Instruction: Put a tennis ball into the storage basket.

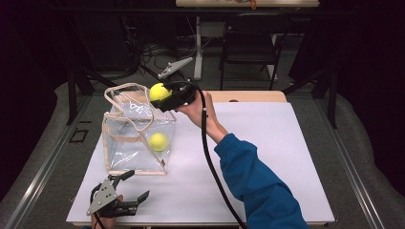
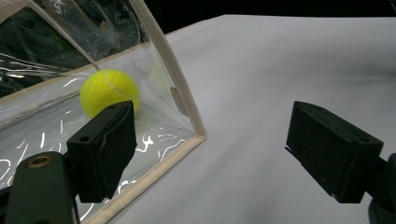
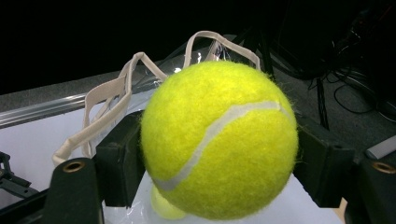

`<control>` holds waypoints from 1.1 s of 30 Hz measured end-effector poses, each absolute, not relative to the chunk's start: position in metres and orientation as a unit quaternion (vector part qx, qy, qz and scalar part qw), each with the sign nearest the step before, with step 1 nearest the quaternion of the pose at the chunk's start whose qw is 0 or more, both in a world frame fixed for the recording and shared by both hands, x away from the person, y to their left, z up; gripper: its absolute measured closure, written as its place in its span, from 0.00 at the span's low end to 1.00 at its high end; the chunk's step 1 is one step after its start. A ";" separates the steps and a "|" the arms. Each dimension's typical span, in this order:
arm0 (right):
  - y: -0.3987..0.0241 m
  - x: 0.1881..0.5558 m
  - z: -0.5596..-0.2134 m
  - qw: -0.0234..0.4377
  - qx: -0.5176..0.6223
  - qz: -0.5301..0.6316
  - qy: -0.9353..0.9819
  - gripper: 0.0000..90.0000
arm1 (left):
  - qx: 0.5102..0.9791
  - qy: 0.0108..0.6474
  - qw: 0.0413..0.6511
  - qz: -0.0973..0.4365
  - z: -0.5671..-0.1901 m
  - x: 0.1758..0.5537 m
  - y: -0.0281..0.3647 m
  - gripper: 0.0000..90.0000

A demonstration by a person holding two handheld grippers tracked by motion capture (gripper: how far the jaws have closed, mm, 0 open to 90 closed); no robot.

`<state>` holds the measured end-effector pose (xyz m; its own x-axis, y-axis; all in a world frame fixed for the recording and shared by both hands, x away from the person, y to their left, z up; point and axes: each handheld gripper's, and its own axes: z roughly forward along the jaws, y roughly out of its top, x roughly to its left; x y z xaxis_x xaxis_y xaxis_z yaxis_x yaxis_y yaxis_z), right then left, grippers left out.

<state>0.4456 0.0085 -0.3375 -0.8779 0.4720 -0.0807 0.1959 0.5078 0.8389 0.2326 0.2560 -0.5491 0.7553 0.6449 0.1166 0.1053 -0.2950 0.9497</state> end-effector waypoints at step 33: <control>0.028 0.444 -0.329 0.158 0.183 0.471 0.849 0.29 | 0.765 0.245 0.541 0.249 -0.549 0.233 0.256 0.18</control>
